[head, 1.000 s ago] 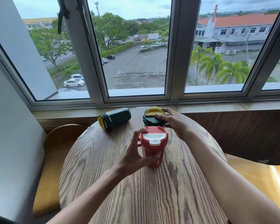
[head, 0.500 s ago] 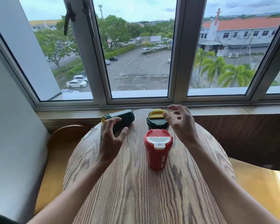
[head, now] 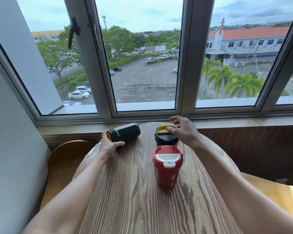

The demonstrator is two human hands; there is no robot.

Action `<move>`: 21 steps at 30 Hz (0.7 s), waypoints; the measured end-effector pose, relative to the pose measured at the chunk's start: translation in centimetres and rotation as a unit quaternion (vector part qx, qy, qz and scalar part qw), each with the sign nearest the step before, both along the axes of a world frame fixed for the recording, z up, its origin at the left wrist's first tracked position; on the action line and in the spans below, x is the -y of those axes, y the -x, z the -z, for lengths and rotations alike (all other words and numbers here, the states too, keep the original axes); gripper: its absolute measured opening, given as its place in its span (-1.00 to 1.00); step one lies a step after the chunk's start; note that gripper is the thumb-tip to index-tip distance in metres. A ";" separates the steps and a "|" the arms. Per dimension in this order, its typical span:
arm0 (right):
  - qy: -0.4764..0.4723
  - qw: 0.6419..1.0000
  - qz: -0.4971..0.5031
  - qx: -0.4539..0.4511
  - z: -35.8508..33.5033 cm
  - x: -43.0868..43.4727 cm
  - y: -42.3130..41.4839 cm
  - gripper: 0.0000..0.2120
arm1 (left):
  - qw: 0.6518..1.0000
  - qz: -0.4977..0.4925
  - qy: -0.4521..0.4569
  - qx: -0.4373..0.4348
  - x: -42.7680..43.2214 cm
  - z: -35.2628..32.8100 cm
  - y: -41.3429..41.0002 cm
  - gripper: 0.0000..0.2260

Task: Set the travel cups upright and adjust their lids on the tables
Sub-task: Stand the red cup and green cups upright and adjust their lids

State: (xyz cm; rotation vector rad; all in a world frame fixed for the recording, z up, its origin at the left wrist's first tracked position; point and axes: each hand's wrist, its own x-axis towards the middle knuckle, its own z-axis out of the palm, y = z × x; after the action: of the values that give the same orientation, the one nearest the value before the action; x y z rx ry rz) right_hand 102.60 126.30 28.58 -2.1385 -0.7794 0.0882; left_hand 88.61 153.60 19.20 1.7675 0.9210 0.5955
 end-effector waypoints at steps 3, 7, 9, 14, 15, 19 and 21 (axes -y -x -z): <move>0.014 0.991 -0.034 -0.127 0.1 -0.4 -1.2 -0.62 | 1.000 -0.018 -0.014 -0.007 0.3 0.1 0.1 -0.18; -0.025 0.983 -0.047 -0.177 0.6 -0.5 -1.9 -0.61 | 0.998 -0.001 -0.055 0.019 1.2 -1.4 0.6 -0.19; -0.035 0.980 -0.054 -0.188 0.8 -0.4 -2.1 -0.60 | 0.993 0.060 -0.100 0.021 1.5 -3.3 0.7 -0.21; -0.054 0.976 -0.064 -0.201 1.3 -0.4 -2.4 -0.67 | 0.940 0.275 -0.191 -0.070 2.9 -8.5 1.3 -0.22; -0.058 0.975 -0.064 -0.203 1.4 -0.4 -2.4 -0.67 | 0.924 0.311 -0.202 -0.092 3.4 -9.2 1.4 -0.22; -0.064 0.973 -0.071 -0.212 1.3 -0.4 -2.4 -0.68 | 0.871 0.394 -0.238 -0.171 5.8 -10.7 0.9 -0.19; -0.065 0.972 -0.075 -0.215 1.3 -0.4 -2.5 -0.68 | 0.855 0.407 -0.258 -0.193 6.6 -10.8 0.6 -0.17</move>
State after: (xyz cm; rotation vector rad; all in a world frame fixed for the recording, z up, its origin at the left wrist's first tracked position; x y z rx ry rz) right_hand 105.08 126.67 27.28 -1.8431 -0.6647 0.5466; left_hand 87.99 147.03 30.01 2.5864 0.1682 -0.1035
